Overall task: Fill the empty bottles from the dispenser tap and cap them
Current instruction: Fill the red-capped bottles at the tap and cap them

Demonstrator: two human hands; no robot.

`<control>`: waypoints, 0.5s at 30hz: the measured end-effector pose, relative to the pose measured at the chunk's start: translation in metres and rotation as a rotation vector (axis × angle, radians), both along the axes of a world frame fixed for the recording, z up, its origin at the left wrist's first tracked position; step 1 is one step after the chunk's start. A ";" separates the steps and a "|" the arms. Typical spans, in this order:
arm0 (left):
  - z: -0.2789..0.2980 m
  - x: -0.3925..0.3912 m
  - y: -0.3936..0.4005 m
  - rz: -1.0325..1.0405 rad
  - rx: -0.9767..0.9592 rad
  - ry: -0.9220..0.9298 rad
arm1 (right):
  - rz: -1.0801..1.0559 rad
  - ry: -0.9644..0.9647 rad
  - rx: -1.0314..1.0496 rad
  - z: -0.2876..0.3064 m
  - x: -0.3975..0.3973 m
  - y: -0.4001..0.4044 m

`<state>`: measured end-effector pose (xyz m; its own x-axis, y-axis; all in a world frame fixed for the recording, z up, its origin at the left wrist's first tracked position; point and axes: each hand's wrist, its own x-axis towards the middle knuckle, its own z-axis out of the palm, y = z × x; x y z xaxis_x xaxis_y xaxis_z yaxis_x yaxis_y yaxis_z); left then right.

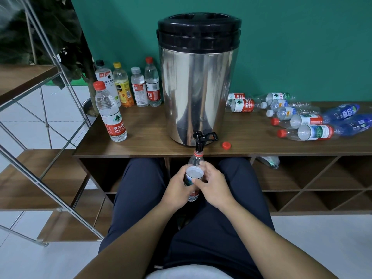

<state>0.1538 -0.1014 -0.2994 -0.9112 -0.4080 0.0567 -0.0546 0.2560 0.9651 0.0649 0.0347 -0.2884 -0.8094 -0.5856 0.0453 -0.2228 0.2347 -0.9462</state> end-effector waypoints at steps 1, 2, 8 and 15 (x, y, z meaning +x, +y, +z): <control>0.000 0.000 0.000 0.001 -0.001 0.002 | 0.000 0.000 0.000 0.000 0.000 0.000; 0.000 0.000 0.000 0.002 -0.002 0.003 | 0.001 -0.001 0.000 0.000 0.000 0.000; 0.000 0.000 0.000 0.000 0.006 0.003 | -0.003 0.008 0.009 0.001 0.000 0.000; -0.001 0.000 -0.001 0.000 0.000 0.005 | -0.008 0.003 0.007 -0.001 -0.001 0.000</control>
